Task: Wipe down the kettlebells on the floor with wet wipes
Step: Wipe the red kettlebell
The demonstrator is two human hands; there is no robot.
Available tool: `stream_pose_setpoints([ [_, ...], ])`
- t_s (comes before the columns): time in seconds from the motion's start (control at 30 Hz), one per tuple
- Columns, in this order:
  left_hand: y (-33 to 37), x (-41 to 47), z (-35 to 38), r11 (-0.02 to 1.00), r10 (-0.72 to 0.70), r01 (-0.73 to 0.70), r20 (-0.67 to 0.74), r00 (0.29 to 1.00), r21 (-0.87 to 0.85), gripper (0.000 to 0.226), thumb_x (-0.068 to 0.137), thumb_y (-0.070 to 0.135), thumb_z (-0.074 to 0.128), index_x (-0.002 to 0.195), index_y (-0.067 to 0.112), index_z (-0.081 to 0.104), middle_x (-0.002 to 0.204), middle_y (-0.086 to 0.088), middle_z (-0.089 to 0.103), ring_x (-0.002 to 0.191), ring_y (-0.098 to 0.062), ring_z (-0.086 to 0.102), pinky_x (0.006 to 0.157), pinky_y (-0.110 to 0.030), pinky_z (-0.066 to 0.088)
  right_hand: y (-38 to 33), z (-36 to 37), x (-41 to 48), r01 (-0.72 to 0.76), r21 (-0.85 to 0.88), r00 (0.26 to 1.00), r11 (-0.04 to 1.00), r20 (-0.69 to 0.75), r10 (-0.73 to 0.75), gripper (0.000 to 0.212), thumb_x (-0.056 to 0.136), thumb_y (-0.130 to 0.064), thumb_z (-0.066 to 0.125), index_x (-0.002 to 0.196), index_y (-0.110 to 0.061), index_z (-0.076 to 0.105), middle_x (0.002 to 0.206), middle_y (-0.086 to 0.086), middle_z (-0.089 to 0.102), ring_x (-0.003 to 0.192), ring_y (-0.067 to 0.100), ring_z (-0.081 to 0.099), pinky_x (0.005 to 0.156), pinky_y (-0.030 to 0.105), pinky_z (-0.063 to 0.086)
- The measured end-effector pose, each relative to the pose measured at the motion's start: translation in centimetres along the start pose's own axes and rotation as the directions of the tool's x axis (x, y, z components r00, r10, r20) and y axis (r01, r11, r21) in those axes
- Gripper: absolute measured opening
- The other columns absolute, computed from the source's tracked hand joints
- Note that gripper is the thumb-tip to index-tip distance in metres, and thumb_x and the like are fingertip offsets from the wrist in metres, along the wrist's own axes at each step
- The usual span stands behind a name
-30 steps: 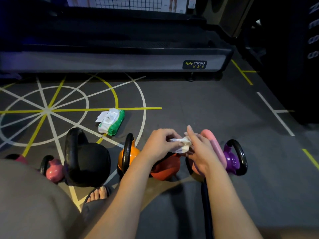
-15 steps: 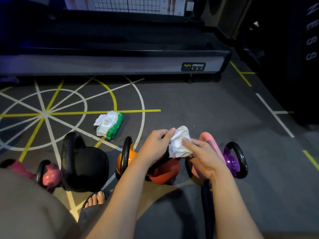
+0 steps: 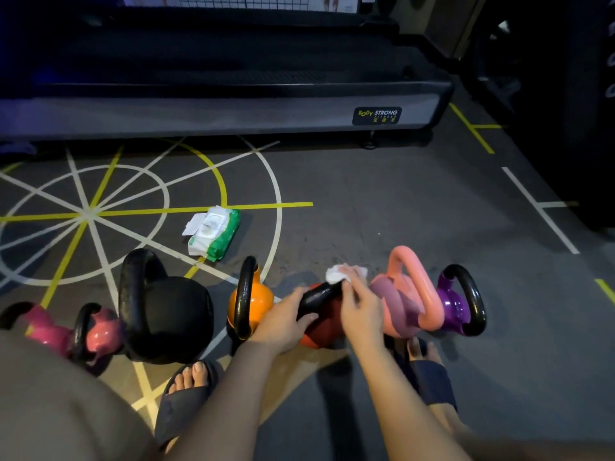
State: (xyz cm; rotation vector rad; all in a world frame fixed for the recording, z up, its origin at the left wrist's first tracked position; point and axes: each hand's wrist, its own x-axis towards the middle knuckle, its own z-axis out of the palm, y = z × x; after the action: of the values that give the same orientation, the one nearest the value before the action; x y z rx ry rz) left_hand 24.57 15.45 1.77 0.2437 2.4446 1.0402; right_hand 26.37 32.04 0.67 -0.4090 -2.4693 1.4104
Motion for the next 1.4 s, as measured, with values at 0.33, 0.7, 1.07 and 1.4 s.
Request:
stream_pose_setpoints([
  [0.33,-3.0,-1.5,0.9,0.974,-0.132,0.12,-0.053,0.99,-0.19,0.048,0.088,0.038,0.076,0.13,0.025,0.058,0.116,0.007,0.068,0.111,-0.011,0.06,0.096,-0.028,0.048,1.4,-2.3,2.6,0.105,-0.187,0.991,0.977,0.096,-0.088,0.035,0.098,-0.003,0.052,0.123,-0.019,0.07,0.132,-0.001,0.064,0.132,0.015,0.052,0.116,0.034,0.032],
  [0.7,-3.8,-1.7,-0.1,0.973,-0.135,0.123,-0.046,0.99,-0.195,0.055,0.09,0.028,0.076,0.141,0.025,0.055,0.129,0.005,0.064,0.122,-0.012,0.057,0.101,-0.022,0.041,-2.2,0.6,-0.9,0.373,-0.252,0.915,0.893,0.258,-0.309,0.029,0.095,-0.007,0.053,0.112,-0.019,0.072,0.128,-0.012,0.064,0.135,0.004,0.042,0.121,0.031,0.02],
  [1.07,-4.3,-2.6,-1.1,0.988,-0.082,0.077,-0.036,0.996,-0.136,0.035,0.095,0.009,0.064,0.129,0.017,0.062,0.114,0.001,0.069,0.109,-0.013,0.063,0.088,-0.018,0.042,-0.8,0.5,-3.9,0.736,-0.336,0.647,0.587,0.604,-0.466,0.059,0.081,-0.002,0.047,0.138,-0.012,0.057,0.147,0.002,0.052,0.139,0.017,0.044,0.121,0.041,0.025],
  [1.4,-3.4,-3.2,-1.3,0.992,-0.081,0.077,-0.037,0.996,-0.104,0.045,0.099,0.003,0.051,0.143,0.015,0.052,0.134,-0.003,0.063,0.127,-0.015,0.058,0.106,-0.021,0.041,-2.2,0.2,-2.4,0.565,-0.432,0.786,0.703,0.542,-0.297,0.062,0.084,-0.005,0.026,0.138,-0.009,0.057,0.145,0.004,0.054,0.137,0.023,0.047,0.116,0.047,0.033],
])
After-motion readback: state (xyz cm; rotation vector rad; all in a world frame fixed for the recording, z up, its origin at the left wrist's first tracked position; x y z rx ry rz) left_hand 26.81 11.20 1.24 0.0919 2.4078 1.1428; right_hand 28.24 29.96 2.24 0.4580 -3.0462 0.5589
